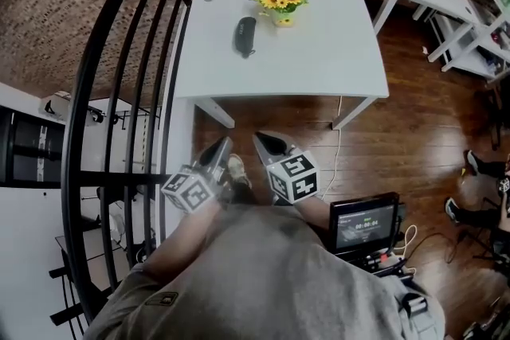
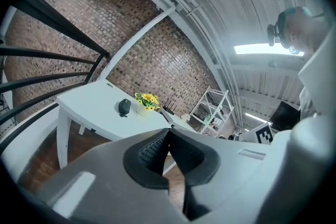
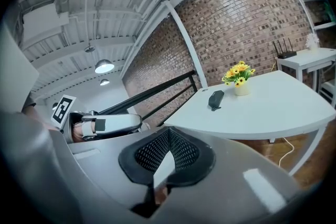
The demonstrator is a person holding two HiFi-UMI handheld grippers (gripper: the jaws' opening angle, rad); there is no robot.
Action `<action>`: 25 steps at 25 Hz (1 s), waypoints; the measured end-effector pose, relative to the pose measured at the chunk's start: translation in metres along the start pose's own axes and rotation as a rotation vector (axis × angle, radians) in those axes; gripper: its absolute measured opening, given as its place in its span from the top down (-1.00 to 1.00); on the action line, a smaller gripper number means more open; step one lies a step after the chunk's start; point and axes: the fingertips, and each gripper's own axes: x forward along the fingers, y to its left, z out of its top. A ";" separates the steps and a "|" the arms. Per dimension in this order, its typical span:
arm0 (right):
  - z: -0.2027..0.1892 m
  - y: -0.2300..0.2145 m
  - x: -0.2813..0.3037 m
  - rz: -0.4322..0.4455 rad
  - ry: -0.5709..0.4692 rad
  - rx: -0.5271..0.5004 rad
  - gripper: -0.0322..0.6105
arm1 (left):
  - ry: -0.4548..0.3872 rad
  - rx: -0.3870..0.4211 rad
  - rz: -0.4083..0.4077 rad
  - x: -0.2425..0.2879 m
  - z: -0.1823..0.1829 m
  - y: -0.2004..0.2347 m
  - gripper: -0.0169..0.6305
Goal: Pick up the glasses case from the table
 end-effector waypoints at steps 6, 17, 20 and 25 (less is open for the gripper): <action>0.016 -0.024 0.033 -0.047 0.003 0.016 0.86 | 0.030 -0.011 -0.029 0.035 0.018 0.029 0.94; 0.064 -0.079 0.120 -0.188 0.043 0.025 0.86 | 0.077 -0.032 -0.143 0.115 0.077 0.098 0.94; 0.089 -0.087 0.151 -0.219 0.034 0.021 0.86 | 0.086 -0.020 -0.165 0.128 0.104 0.121 0.94; 0.116 -0.098 0.198 -0.268 0.030 0.021 0.86 | 0.104 -0.029 -0.181 0.147 0.134 0.162 0.94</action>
